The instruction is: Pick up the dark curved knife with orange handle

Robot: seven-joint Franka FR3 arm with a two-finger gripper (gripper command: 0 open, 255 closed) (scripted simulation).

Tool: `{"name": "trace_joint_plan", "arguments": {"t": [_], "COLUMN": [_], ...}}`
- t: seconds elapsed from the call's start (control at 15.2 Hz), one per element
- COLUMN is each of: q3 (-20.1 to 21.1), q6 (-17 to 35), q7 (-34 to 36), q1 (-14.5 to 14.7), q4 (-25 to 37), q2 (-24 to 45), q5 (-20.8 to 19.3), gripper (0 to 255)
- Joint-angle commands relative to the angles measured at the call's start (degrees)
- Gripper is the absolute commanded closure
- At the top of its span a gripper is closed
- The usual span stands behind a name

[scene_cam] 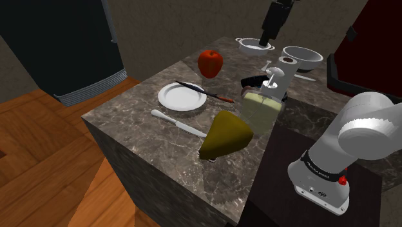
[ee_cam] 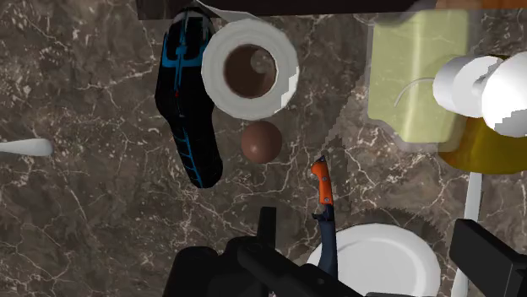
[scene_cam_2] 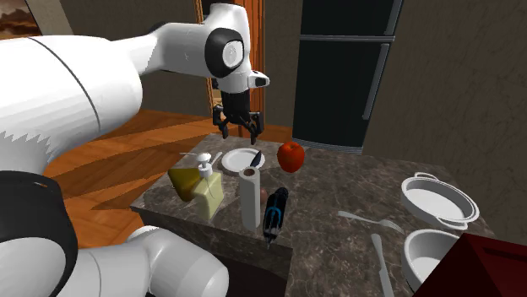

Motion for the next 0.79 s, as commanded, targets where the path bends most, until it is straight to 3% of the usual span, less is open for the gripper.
{"name": "trace_joint_plan", "arguments": {"t": [0.0,0.73], "q3": [0.0,3.02], "q6": [0.0,17.42], "q7": [0.0,-0.06], "q1": [0.0,0.95], "q4": [0.0,-1.76], "q2": [0.0,17.96], "q5": [0.0,0.47], "gripper": [0,0]}}
